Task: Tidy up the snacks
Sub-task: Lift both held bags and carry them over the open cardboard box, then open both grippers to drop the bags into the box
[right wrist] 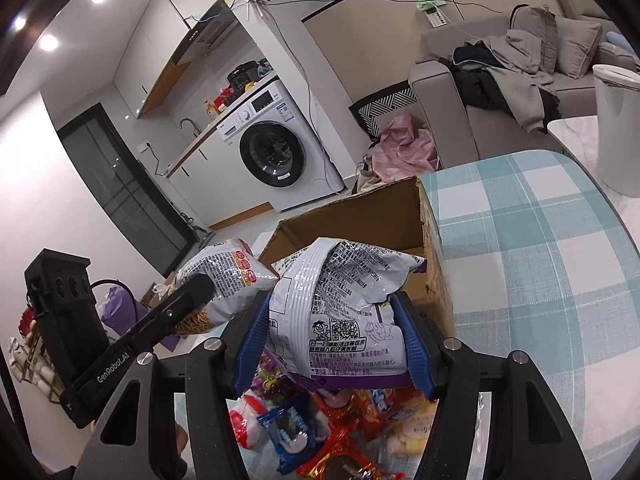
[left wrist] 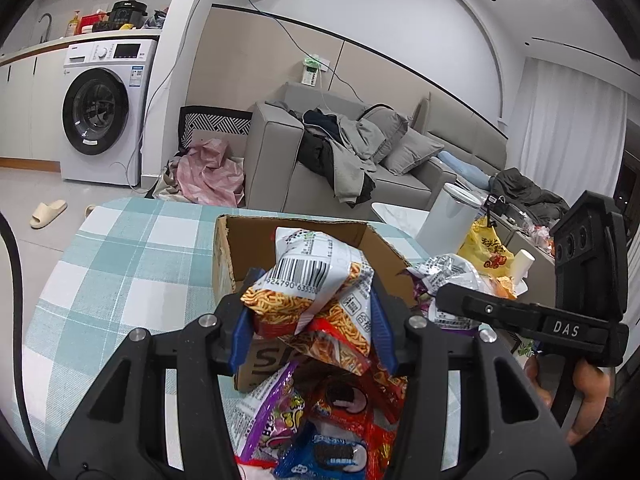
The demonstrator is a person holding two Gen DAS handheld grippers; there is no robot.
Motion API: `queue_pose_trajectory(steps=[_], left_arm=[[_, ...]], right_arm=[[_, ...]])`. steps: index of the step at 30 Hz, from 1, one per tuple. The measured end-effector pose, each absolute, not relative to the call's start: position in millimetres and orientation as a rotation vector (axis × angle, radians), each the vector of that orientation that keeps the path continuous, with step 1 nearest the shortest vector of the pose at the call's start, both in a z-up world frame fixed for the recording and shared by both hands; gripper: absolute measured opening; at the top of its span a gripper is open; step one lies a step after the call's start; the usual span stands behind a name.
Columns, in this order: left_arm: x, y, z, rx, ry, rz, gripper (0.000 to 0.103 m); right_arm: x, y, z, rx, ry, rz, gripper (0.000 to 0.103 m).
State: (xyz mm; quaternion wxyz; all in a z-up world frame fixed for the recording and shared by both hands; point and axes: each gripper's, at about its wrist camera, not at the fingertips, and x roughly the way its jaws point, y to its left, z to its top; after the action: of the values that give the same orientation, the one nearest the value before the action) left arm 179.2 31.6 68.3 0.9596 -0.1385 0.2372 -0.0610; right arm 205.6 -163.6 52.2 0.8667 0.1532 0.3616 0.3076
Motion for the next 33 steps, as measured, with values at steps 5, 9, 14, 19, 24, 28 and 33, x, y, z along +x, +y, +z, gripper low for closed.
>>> queue_pose_trajectory(steps=[5, 9, 14, 19, 24, 28, 33], left_arm=[[198, 28, 59, -0.264, 0.494, -0.116, 0.047], [209, 26, 50, -0.254, 0.515, -0.121, 0.047], [222, 23, 38, -0.204, 0.551, -0.099, 0.047], [231, 34, 27, -0.217, 0.589, -0.079, 0.047], [237, 43, 22, -0.211, 0.593, -0.096, 0.046], [241, 45, 21, -0.187, 0.592, -0.099, 0.046], [247, 50, 21, -0.189, 0.599, -0.099, 0.046]], right_arm=[[225, -158, 50, 0.322, 0.768, 0.63, 0.062], [242, -153, 44, 0.31, 0.792, 0.613, 0.062], [255, -145, 38, 0.288, 0.819, 0.625, 0.062], [260, -140, 31, 0.296, 0.854, 0.634, 0.062], [263, -142, 29, 0.329, 0.871, 0.635, 0.061], [264, -140, 27, 0.321, 0.886, 0.622, 0.061], [264, -138, 27, 0.362, 0.922, 0.634, 0.062]])
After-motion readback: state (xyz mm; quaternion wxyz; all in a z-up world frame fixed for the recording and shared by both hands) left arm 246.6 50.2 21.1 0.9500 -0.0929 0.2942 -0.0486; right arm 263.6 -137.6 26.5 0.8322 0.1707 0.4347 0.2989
